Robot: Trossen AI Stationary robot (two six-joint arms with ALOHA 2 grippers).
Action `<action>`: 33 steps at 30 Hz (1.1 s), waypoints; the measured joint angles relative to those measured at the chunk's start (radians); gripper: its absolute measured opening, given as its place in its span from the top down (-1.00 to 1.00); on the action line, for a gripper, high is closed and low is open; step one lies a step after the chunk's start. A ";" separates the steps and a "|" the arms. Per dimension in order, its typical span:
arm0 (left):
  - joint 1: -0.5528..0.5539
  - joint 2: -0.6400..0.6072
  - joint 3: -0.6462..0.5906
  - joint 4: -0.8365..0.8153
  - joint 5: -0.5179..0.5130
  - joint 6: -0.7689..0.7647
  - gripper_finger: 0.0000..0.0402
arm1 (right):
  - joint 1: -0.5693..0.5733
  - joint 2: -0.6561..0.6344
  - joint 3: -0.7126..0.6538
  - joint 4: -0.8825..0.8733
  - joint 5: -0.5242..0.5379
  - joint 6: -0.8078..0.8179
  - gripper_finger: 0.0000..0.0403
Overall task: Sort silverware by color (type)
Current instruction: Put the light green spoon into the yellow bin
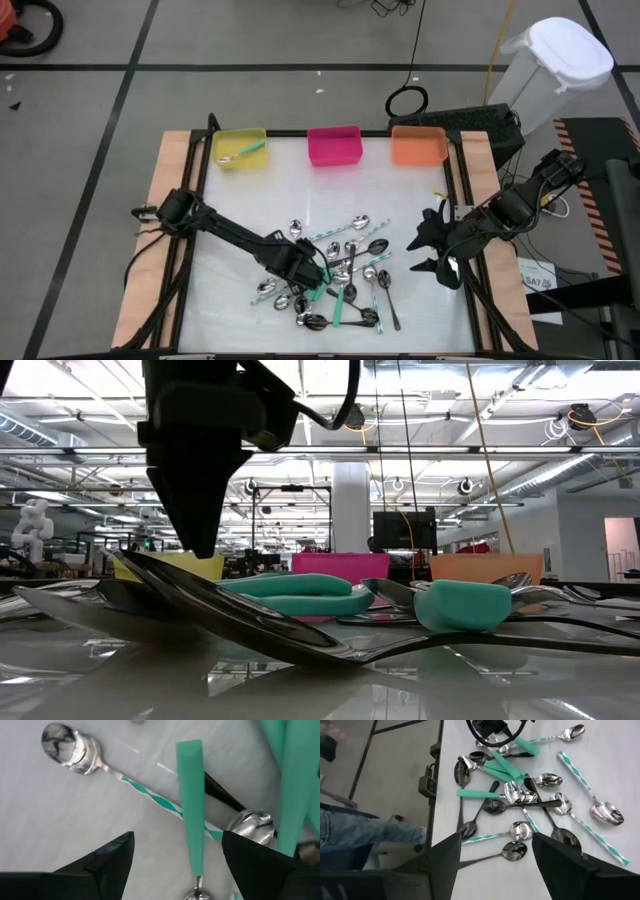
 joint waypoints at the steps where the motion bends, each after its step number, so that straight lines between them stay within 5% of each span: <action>1: 0.000 0.000 0.000 0.000 0.000 -0.018 -0.49 | 0.000 0.000 0.000 0.000 0.000 0.009 -0.20; 12: 0.039 -0.050 0.000 -0.003 0.137 -0.010 -0.22 | 0.000 0.000 0.000 0.002 0.000 0.011 -0.20; 33: -0.004 -0.056 -0.200 0.175 0.157 0.035 -0.21 | 0.000 0.000 0.000 0.002 0.000 0.047 -0.20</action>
